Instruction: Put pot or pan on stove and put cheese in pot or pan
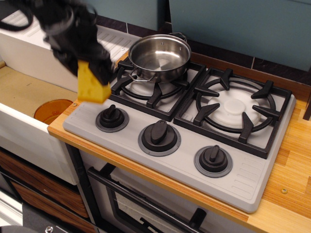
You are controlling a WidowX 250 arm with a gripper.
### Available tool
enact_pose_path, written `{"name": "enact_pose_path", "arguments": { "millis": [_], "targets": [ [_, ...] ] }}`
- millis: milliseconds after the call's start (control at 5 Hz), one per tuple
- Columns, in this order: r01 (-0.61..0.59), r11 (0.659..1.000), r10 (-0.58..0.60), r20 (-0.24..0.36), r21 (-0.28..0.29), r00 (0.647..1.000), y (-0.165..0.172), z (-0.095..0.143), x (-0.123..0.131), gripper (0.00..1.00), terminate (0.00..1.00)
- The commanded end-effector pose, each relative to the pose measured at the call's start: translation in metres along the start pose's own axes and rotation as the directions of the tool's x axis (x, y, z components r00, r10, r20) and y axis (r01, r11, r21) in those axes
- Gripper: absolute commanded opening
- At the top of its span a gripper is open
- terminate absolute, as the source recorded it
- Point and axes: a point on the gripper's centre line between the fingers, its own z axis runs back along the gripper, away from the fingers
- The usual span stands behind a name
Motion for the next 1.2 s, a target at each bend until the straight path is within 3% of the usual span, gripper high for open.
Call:
{"name": "enact_pose_path", "arguments": {
  "millis": [0, 600, 1000],
  "targets": [
    [-0.065, 0.998, 0.063, 0.054, 0.025, 0.997, -0.030, 0.022, 0.055, 0.00, 0.00],
    [-0.092, 0.995, 0.096, 0.094, -0.048, 0.991, -0.066, -0.007, 0.098, 0.00, 0.00],
    [-0.034, 0.996, 0.044, 0.121, -0.086, 0.992, -0.068, -0.011, 0.113, 0.00, 0.00]
  ]
}}
